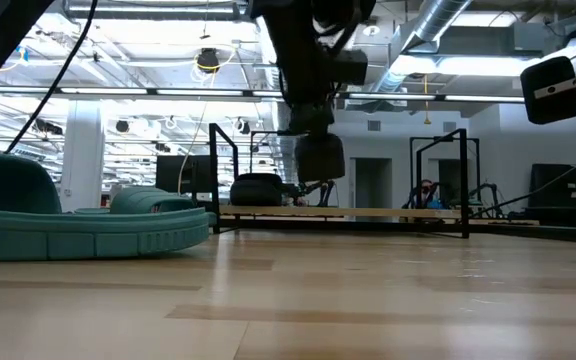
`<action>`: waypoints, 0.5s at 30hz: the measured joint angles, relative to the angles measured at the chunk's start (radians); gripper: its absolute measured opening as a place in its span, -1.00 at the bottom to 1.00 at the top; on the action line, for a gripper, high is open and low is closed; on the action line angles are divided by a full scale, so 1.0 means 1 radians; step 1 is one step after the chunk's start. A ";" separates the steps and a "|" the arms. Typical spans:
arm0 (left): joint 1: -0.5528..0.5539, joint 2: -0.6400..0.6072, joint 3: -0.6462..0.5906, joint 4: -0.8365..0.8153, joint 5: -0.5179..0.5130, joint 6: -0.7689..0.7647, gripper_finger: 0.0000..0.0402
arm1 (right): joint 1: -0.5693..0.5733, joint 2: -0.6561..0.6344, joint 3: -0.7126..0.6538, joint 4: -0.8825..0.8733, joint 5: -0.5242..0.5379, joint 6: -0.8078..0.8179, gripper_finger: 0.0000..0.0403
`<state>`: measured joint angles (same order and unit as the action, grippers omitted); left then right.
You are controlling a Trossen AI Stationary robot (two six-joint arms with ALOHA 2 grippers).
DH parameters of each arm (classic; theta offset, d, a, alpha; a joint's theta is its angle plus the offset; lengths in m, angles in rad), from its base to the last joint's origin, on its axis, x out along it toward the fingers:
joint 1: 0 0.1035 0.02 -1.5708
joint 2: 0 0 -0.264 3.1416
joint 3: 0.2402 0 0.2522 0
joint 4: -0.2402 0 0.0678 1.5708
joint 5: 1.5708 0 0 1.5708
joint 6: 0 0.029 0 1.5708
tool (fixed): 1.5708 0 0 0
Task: Pick and place slides into the shelf
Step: Put the black slipper on the shelf
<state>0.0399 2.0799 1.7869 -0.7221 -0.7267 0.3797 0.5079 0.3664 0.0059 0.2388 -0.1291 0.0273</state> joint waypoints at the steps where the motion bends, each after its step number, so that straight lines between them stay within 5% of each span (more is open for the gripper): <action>1: 0.000 0.000 -0.016 0.011 -0.007 0.003 -1.00 | 0.000 0.000 0.000 0.000 0.000 0.000 -0.71; 15: 0.000 -0.001 -0.157 0.091 -0.031 -0.019 -1.00 | 0.000 0.000 0.000 0.000 0.000 0.000 -0.71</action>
<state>0.0399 2.0792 1.6303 -0.6314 -0.7574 0.3610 0.5079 0.3664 0.0059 0.2390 -0.1291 0.0277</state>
